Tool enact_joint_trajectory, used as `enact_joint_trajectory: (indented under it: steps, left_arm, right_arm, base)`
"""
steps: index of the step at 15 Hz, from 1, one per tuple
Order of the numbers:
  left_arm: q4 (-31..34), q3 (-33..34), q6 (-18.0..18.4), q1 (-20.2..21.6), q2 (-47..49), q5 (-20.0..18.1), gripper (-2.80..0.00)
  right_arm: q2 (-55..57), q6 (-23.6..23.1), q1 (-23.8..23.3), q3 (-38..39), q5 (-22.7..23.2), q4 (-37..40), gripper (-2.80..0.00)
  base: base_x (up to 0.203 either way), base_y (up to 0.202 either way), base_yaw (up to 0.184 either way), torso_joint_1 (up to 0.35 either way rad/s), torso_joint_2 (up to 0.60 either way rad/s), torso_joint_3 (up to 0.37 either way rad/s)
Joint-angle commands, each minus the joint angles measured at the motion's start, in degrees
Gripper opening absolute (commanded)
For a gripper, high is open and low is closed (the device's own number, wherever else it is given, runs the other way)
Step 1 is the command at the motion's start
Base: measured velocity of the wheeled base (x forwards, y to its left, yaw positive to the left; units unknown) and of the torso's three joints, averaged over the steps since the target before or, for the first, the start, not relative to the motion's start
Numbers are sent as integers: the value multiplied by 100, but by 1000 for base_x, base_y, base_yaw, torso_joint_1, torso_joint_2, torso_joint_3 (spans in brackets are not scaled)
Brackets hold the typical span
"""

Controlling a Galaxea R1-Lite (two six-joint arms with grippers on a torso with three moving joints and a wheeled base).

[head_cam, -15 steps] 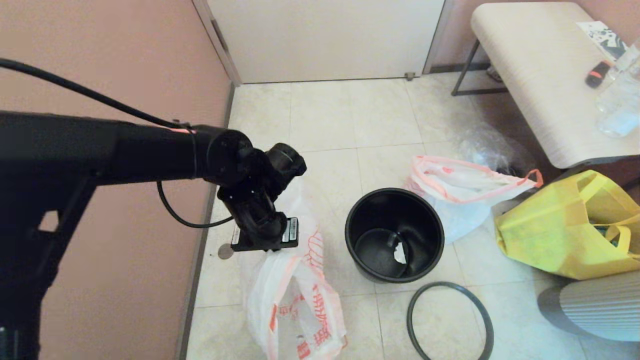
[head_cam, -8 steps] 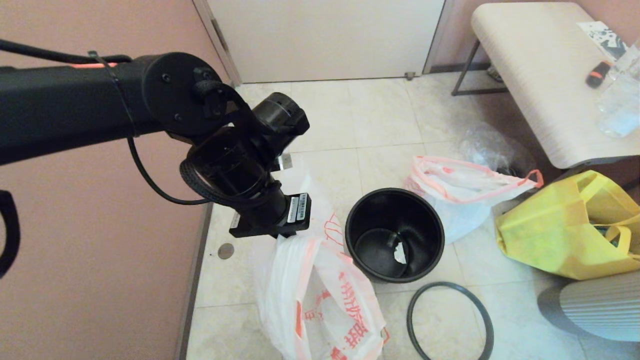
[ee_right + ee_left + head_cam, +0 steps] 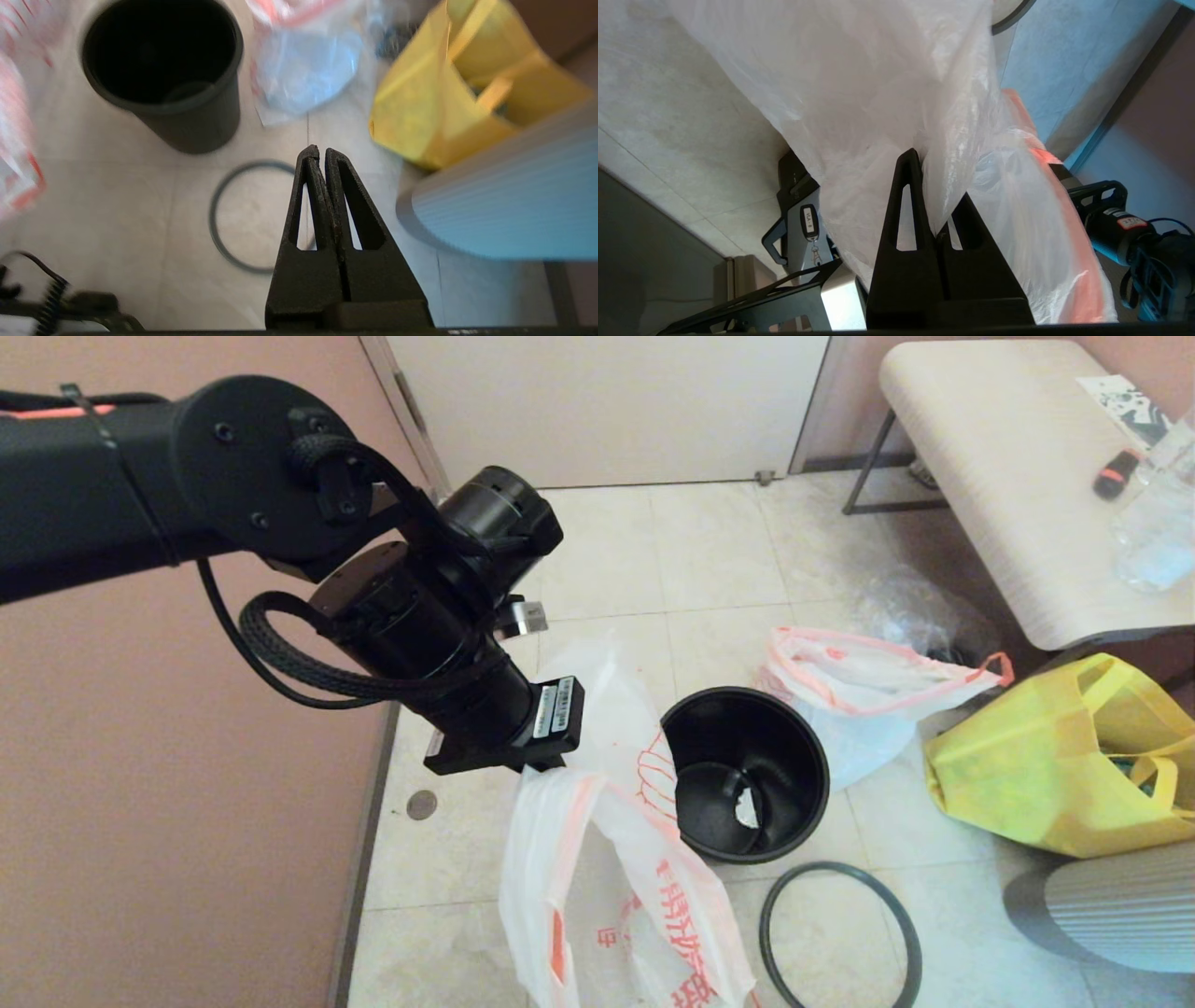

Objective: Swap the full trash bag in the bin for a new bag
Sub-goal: Put the new garbage bag on the trash can

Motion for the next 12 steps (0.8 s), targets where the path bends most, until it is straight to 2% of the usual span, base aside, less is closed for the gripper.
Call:
enact_joint_trajectory:
  steps: [1, 4, 6, 9, 11, 12]
  left_arm:
    - [25, -1, -15, -22, -39, -4, -280]
    - [67, 51, -41, -203, -51, -4, -280]
    - [76, 78, -56, -272, -74, -4, -280]
    - [71, 78, -112, -334, -47, 3, -280]
    - [60, 75, -117, -353, -39, 14, -280]
    - [60, 69, -121, -353, -46, 14, -280]
  right_arm:
    - [1258, 84, 41, -642, 181, -15, -280]
    - [3115, 247, 122, -1589, 913, -148, -280]
    - [4176, 293, 365, -2226, 1389, -207, -280]
    - [5602, 349, 1443, -2992, 1629, -259, -280]
    - [6473, 564, 2377, -3372, 1497, -357, -280]
    - [6792, 717, 2697, -3498, 1440, -508, -280]
  base:
    - [0, 0, 0, 0, 0, 0]
    - [0, 0, 0, 0, 0, 0]
    - [0, 0, 0, 0, 0, 0]
    - [0, 0, 0, 0, 0, 0]
    - [0, 0, 0, 0, 0, 0]
    - [0, 0, 0, 0, 0, 0]
